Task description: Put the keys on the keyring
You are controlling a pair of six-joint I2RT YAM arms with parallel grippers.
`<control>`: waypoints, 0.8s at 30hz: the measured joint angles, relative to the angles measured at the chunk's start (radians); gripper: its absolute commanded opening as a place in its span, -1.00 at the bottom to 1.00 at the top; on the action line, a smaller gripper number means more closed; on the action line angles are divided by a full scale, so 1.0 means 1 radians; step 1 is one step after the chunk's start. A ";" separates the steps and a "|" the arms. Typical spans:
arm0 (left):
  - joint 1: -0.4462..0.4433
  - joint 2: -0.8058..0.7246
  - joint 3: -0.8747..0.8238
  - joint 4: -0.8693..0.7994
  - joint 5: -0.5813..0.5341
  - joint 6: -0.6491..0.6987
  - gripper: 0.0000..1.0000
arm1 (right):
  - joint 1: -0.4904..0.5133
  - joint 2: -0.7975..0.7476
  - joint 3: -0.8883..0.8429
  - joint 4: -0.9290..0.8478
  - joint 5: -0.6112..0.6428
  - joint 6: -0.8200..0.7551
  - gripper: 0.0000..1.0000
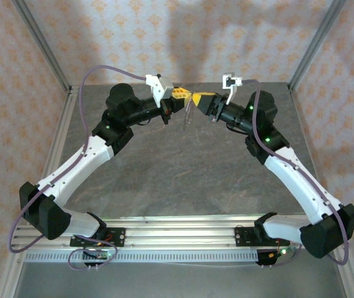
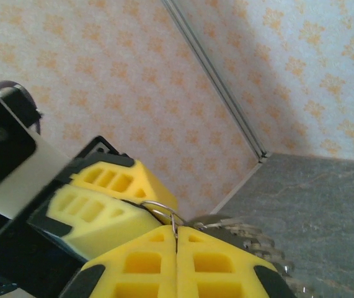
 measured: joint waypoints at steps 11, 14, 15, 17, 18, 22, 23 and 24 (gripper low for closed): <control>0.000 0.000 0.000 -0.011 -0.009 0.012 -1.00 | -0.038 0.007 -0.009 0.005 -0.046 0.016 -1.00; -0.002 0.000 0.000 -0.018 -0.009 0.019 -1.00 | -0.051 0.007 -0.011 0.006 -0.070 0.019 -1.00; -0.002 0.000 0.000 -0.019 -0.009 0.019 -1.00 | -0.055 0.007 -0.011 0.006 -0.075 0.019 -1.00; -0.003 0.000 0.000 -0.019 -0.009 0.022 -1.00 | -0.062 0.006 -0.011 0.006 -0.084 0.019 -1.00; -0.005 0.000 0.000 -0.019 -0.009 0.023 -1.00 | -0.064 0.006 -0.011 0.006 -0.090 0.019 -1.00; -0.008 0.000 0.000 -0.019 -0.009 0.023 -1.00 | -0.075 0.007 -0.011 0.009 -0.132 0.029 -1.00; -0.008 0.000 0.000 -0.019 -0.009 0.023 -1.00 | -0.077 0.008 -0.011 0.009 -0.146 0.032 -1.00; -0.008 0.000 0.000 -0.019 -0.009 0.023 -1.00 | -0.079 0.010 -0.011 0.010 -0.159 0.035 -1.00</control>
